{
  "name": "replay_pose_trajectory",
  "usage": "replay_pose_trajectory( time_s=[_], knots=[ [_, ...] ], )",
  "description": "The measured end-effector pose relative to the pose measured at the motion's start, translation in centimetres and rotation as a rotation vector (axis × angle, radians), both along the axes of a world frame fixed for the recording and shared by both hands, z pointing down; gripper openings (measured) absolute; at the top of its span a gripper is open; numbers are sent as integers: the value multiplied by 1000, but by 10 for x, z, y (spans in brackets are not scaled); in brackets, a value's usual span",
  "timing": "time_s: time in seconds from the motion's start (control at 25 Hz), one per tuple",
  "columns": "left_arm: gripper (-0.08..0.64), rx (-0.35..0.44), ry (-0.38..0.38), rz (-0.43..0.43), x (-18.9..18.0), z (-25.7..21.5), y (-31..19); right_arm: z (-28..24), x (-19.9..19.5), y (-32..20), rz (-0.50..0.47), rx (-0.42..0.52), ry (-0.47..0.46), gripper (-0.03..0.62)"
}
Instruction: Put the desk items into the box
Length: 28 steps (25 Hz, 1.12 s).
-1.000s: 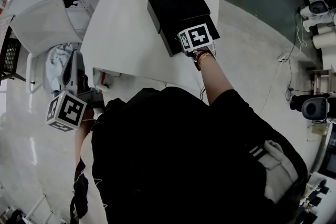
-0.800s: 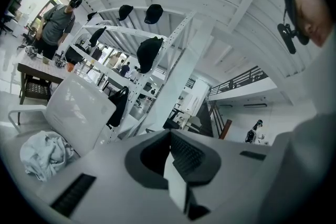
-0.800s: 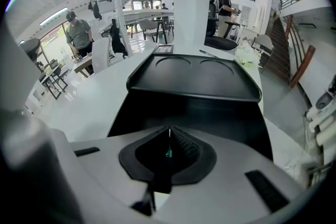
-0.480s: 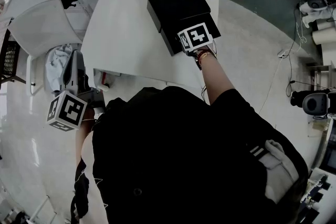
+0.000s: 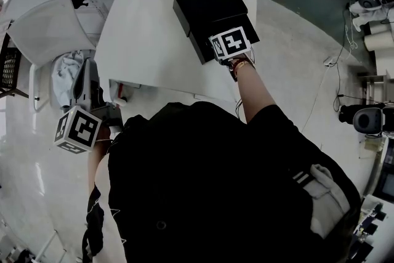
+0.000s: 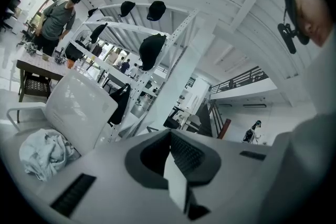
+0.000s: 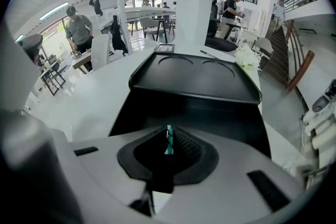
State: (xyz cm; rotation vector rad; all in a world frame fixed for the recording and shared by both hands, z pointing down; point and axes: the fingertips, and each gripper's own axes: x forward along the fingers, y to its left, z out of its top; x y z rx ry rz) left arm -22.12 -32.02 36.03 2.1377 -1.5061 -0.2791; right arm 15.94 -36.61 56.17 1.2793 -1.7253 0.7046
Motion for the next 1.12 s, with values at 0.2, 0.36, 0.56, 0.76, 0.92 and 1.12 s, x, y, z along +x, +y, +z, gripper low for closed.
replay_pose_trajectory(
  time_s=[0.2, 0.36, 0.56, 0.76, 0.92, 1.12],
  knots=[
    [11, -3, 3, 2, -2, 1, 0, 0, -3, 0, -3, 1, -3, 40],
    [11, -7, 5, 1, -6, 2, 1, 0, -5, 1, 1, 0, -7, 41],
    [11, 1, 1, -5, -13, 1, 5, -1, -8, 3, 19, 4, -22, 43],
    [11, 6, 1, -6, -18, -1, 10, -5, -9, 5, 30, 17, -25, 43],
    [11, 7, 2, -6, -21, 0, 13, -8, -11, 7, 33, 27, -23, 44],
    [11, 12, 4, -8, -26, 0, 18, -10, -12, 8, 44, 42, -23, 43]
  ],
)
